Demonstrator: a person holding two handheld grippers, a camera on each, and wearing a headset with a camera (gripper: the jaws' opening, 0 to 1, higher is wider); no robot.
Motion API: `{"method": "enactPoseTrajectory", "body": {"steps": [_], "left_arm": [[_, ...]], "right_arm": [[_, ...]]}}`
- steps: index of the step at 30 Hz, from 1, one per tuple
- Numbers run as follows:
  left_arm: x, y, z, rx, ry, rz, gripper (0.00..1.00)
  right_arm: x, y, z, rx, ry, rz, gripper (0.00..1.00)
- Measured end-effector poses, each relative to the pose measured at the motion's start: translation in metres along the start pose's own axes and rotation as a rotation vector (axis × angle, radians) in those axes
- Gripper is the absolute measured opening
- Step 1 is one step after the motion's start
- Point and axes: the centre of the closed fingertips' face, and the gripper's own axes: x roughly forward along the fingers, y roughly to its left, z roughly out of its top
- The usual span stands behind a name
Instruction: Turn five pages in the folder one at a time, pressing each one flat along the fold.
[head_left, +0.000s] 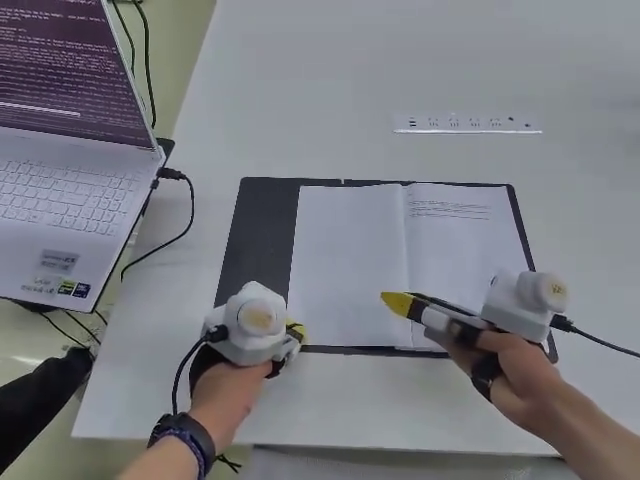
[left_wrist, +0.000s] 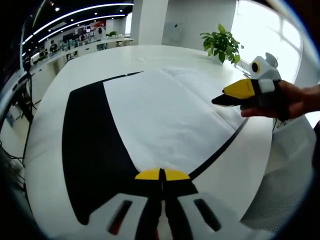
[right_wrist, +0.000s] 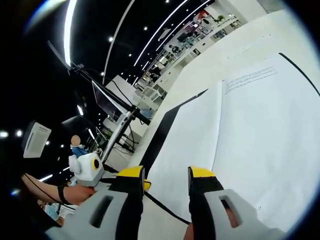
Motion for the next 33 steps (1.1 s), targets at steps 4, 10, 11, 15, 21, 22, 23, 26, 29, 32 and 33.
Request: {"method": "enactPoseTrajectory", "body": {"steps": [4,10,11,15,21,22,23,26,29,32,33], "left_arm": [[0.000,0.001,0.000,-0.012,-0.004,0.003,0.00],[0.001,0.001,-0.001,-0.005,-0.001,0.005,0.00],[0.001,0.001,-0.001,-0.005,-0.002,0.005,0.00],[0.001,0.002,0.000,-0.017,-0.019,0.013,0.00],[0.000,0.002,-0.001,-0.021,-0.026,0.017,0.00],[0.000,0.002,-0.001,-0.023,-0.028,0.015,0.00],[0.000,0.002,-0.001,-0.025,-0.034,0.011,0.00],[0.000,0.001,-0.001,-0.019,-0.040,0.003,0.00],[0.000,0.001,-0.001,-0.014,-0.036,0.003,0.00],[0.001,0.001,0.000,-0.022,-0.040,0.001,0.00],[0.001,0.002,0.000,-0.024,-0.040,0.001,0.00]], "right_arm": [[0.008,-0.006,0.003,0.003,0.000,-0.008,0.31],[0.019,-0.014,0.008,-0.009,0.024,-0.018,0.28],[0.021,-0.016,0.010,-0.020,0.028,-0.019,0.28],[0.027,-0.026,0.018,-0.028,0.029,-0.035,0.25],[0.032,-0.036,0.028,-0.020,0.017,-0.047,0.22],[0.033,-0.038,0.029,-0.023,0.011,-0.049,0.21],[0.033,-0.036,0.031,-0.023,0.005,-0.055,0.21],[0.035,-0.035,0.034,-0.010,-0.007,-0.062,0.19],[0.037,-0.036,0.035,-0.014,-0.009,-0.067,0.15],[0.039,-0.039,0.038,-0.001,-0.020,-0.072,0.09],[0.039,-0.041,0.040,0.009,-0.030,-0.077,0.06]]}}
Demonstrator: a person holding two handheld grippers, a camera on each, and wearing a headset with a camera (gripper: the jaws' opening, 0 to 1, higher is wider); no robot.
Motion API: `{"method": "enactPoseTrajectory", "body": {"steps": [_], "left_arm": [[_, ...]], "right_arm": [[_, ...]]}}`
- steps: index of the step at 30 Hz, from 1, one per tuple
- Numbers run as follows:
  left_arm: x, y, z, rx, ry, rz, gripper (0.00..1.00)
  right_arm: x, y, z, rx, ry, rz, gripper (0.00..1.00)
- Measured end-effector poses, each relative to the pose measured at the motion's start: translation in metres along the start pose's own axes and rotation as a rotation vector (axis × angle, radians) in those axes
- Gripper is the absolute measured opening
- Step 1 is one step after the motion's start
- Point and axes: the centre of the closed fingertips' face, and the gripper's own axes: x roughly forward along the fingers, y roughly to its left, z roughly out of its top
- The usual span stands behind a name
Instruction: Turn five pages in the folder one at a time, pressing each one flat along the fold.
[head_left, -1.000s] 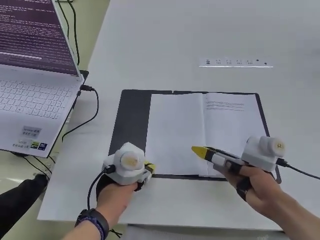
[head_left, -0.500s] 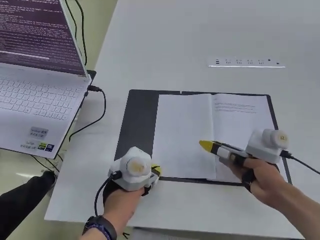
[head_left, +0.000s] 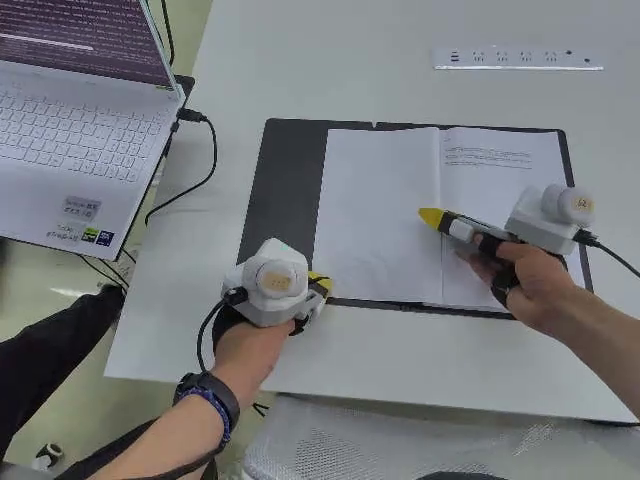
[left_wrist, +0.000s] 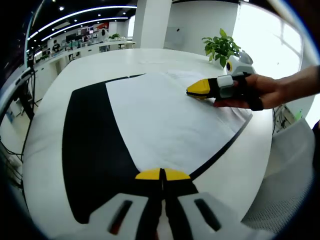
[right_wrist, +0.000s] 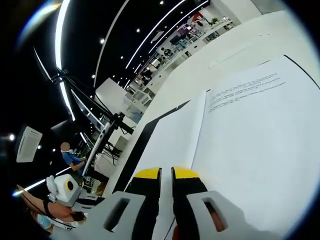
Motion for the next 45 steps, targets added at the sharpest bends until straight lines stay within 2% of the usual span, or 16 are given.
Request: {"method": "enactPoseTrajectory", "body": {"steps": [4,8,10,13,16,25,31,35,39,45], "left_arm": [[0.001,0.000,0.000,0.000,0.002,0.001,0.00],[0.001,0.000,0.000,-0.003,0.001,0.001,0.00],[0.001,0.000,0.000,-0.004,0.002,0.000,0.00],[0.001,0.000,0.000,-0.005,0.002,0.001,0.00],[0.001,0.000,-0.001,-0.007,0.003,0.000,0.00],[0.002,0.000,-0.001,-0.002,0.009,-0.005,0.00],[0.002,0.000,-0.001,0.006,0.016,-0.009,0.00],[0.003,0.000,-0.002,0.012,0.017,-0.011,0.00],[0.003,0.000,-0.002,0.019,0.020,-0.010,0.00],[0.004,0.000,-0.003,0.022,0.023,-0.009,0.00]], "right_arm": [[0.004,-0.004,0.008,0.008,-0.023,-0.012,0.03],[0.008,-0.010,0.018,0.053,-0.039,-0.018,0.00],[0.011,-0.010,0.023,0.036,-0.038,-0.014,0.00],[0.015,-0.017,0.032,0.023,-0.048,-0.047,0.00],[0.020,-0.025,0.042,0.052,-0.069,-0.053,0.00],[0.032,-0.033,0.057,0.093,-0.119,-0.064,0.00],[0.039,-0.036,0.071,0.134,-0.179,-0.085,0.00],[0.043,-0.040,0.079,0.132,-0.223,-0.111,0.00],[0.049,-0.042,0.087,0.054,-0.252,-0.145,0.00],[0.058,-0.050,0.097,0.094,-0.277,-0.159,0.00]]}}
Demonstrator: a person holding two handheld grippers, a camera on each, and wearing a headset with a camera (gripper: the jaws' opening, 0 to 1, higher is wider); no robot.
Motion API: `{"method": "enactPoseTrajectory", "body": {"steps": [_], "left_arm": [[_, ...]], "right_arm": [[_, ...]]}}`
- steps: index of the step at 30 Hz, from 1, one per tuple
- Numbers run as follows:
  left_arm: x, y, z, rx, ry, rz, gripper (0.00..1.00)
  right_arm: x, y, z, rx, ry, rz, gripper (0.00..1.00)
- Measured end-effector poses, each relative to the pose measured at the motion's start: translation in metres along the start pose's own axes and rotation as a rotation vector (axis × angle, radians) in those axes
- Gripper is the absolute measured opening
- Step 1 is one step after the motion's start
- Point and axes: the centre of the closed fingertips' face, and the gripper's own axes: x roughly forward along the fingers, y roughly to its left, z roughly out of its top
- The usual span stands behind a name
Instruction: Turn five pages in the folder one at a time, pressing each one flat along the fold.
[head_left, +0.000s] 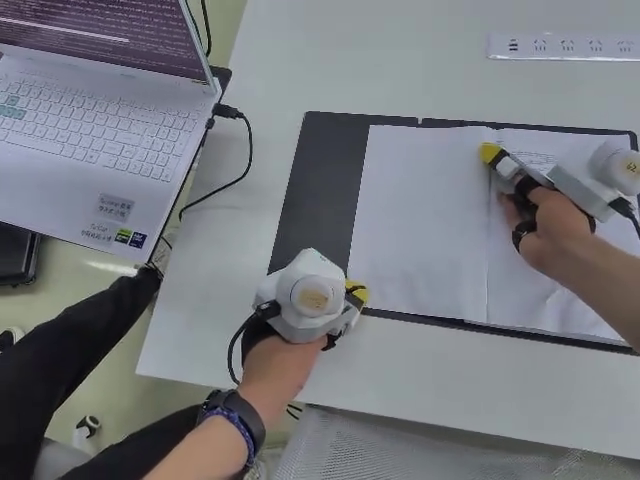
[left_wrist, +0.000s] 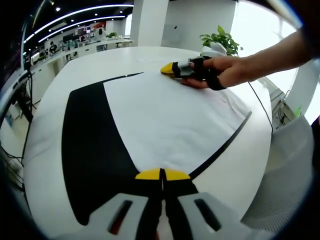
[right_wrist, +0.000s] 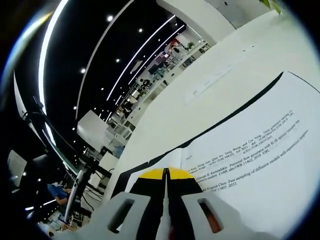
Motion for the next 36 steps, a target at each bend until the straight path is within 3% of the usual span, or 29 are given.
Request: {"method": "enactPoseTrajectory", "body": {"steps": [11,14,19,22,29,32,36], "left_arm": [[0.002,0.001,0.000,0.007,-0.001,0.006,0.00],[0.001,0.001,0.000,0.005,-0.004,0.009,0.00],[0.002,0.001,0.000,0.004,-0.010,0.015,0.00],[0.001,0.000,0.000,0.005,-0.013,0.012,0.00],[0.000,0.000,0.000,0.018,-0.017,0.012,0.00],[0.000,0.000,0.000,0.021,-0.019,0.015,0.00],[-0.001,-0.001,0.000,0.027,-0.026,0.017,0.00]], "right_arm": [[0.022,-0.010,0.013,-0.017,-0.016,-0.035,0.00],[0.016,-0.003,0.001,-0.143,0.032,-0.011,0.00],[0.000,0.007,-0.014,-0.142,0.055,0.018,0.00],[-0.006,0.009,-0.021,-0.206,0.084,0.030,0.00],[-0.021,0.009,-0.033,-0.206,0.095,0.045,0.00],[-0.034,0.007,-0.036,-0.189,0.072,0.054,0.00],[-0.046,0.013,-0.050,-0.203,0.109,0.084,0.00]]}}
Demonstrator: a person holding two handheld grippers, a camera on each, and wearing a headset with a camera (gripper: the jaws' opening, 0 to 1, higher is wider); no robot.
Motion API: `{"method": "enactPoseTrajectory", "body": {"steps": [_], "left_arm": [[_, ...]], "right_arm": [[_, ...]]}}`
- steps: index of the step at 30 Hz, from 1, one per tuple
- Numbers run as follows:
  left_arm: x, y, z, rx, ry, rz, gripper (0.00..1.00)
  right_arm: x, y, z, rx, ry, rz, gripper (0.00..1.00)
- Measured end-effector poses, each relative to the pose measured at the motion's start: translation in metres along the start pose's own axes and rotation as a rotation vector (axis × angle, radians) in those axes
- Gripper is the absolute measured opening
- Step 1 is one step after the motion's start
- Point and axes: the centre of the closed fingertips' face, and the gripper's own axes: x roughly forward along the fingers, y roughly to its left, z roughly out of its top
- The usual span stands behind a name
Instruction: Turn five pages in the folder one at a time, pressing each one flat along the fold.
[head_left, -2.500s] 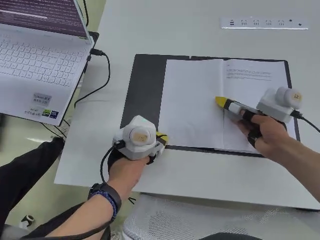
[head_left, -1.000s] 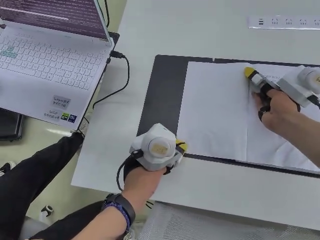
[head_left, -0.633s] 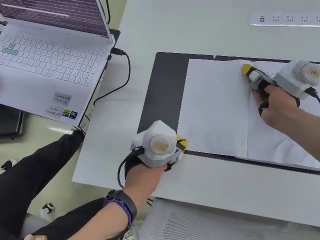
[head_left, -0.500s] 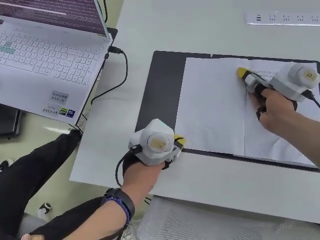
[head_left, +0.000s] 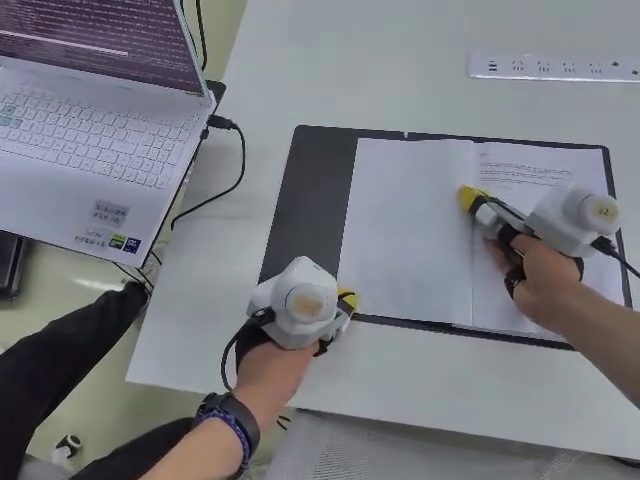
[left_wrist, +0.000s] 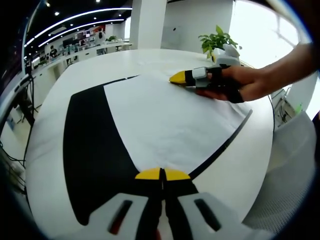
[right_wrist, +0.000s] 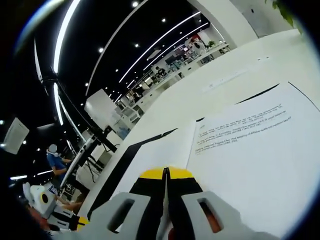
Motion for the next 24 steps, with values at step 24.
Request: {"method": "enactPoseTrajectory", "body": {"steps": [24], "left_arm": [[-0.003,0.000,0.002,-0.003,-0.029,0.006,0.00]], "right_arm": [[-0.057,0.035,-0.053,-0.027,0.088,0.076,0.00]]}}
